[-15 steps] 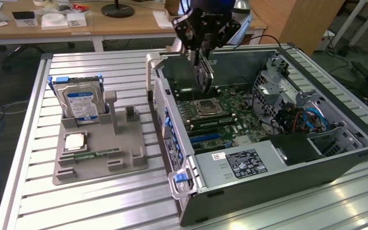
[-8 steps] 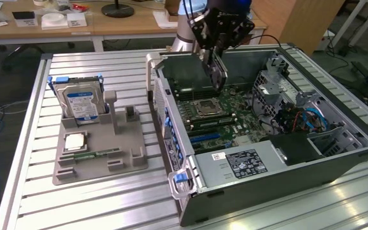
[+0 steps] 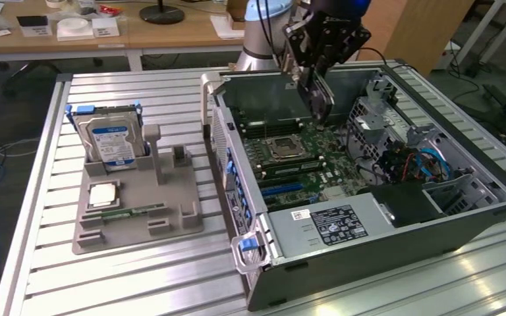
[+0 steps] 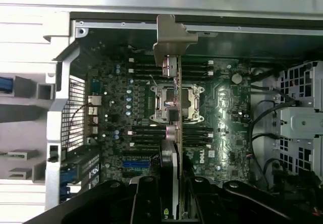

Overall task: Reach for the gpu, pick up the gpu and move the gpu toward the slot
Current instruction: 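Reach for the gpu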

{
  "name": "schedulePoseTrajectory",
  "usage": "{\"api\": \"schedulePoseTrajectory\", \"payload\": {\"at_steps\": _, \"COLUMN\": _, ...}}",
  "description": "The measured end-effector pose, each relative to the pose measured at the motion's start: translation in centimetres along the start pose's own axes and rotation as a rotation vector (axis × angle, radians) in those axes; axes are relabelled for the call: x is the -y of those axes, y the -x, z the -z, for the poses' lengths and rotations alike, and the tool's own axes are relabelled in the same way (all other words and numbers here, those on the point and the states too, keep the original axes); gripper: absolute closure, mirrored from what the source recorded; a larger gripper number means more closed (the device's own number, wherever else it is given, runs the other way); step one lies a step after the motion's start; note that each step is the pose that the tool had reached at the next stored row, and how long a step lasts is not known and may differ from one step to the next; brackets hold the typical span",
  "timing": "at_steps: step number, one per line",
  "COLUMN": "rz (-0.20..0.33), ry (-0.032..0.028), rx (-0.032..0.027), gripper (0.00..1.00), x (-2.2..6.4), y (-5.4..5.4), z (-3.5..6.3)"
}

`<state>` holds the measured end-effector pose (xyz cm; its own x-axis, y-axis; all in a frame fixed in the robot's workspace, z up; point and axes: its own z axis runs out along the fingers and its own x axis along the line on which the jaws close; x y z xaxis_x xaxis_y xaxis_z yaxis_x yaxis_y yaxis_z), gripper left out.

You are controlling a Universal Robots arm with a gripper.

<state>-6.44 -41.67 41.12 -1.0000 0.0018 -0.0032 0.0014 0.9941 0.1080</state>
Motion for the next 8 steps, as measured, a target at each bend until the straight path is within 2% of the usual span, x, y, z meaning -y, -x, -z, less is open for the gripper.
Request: {"api": "schedulePoseTrajectory", "payload": {"at_steps": 8, "rz": 0.0, "ry": 0.0, "rx": -0.0001, "gripper": 0.73, "x": 0.0, "y": 3.1, "z": -0.02}}
